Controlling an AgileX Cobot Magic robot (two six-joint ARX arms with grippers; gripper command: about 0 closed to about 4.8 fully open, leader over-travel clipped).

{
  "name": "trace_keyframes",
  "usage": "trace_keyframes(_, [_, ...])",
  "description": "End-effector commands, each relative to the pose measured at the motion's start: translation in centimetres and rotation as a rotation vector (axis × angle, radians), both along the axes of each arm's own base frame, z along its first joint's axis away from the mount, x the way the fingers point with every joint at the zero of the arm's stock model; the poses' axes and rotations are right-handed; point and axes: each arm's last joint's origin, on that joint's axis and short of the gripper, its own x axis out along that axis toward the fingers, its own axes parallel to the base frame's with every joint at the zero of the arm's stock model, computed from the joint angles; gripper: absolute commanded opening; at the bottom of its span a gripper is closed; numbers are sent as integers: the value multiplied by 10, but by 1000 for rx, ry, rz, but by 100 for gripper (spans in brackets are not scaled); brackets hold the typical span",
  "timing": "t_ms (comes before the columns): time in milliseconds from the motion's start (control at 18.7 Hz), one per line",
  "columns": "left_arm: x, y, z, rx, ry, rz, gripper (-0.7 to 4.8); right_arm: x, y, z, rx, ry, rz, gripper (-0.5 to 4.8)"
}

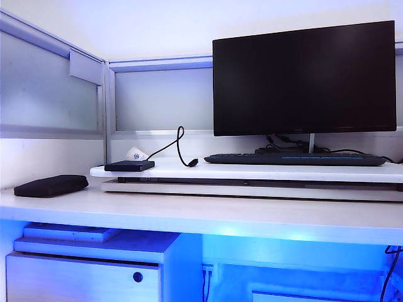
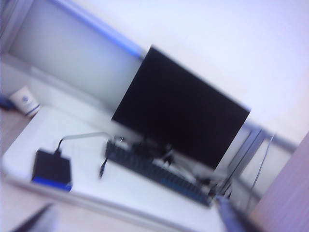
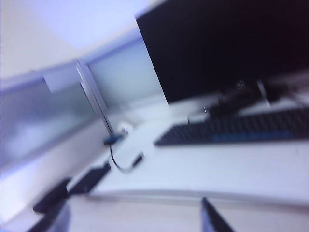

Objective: Unplug the data cable of the portable hard drive.

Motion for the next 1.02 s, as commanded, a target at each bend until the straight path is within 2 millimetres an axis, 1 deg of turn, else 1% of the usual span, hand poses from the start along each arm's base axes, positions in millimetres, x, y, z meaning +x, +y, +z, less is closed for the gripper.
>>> trace_keyframes(54, [5,1,7,-63,-20,-15,479,-4,0,11,27,-94,8,350])
trace_keyframes(161, [14,2,13,-105,-17,-43,479,-4,0,15,69,-117,20,351])
trace_keyframes(268, [27,2,21,-118,17,-68,479,-1,0,15,92,-97,27,352])
trace_keyframes(322, [35,2,24,-122,44,-69,479,1,0,15,94,-83,26,365])
trace_keyframes(482, [63,5,27,-147,161,-71,479,10,-1,19,113,-18,30,369])
trace_keyframes(643, [93,6,28,-259,247,-133,479,24,-2,32,87,4,22,369])
trace_keyframes(750, [113,1,26,-270,284,-189,479,38,-3,43,50,19,24,369])
trace_keyframes(857, [134,-9,19,-274,355,-223,479,56,-3,52,35,48,72,370])
trace_keyframes(965, [155,-20,11,-275,433,-256,479,76,-3,58,28,88,117,387])
trace_keyframes(1018, [164,-25,6,-274,468,-272,479,85,-3,60,26,106,138,407])
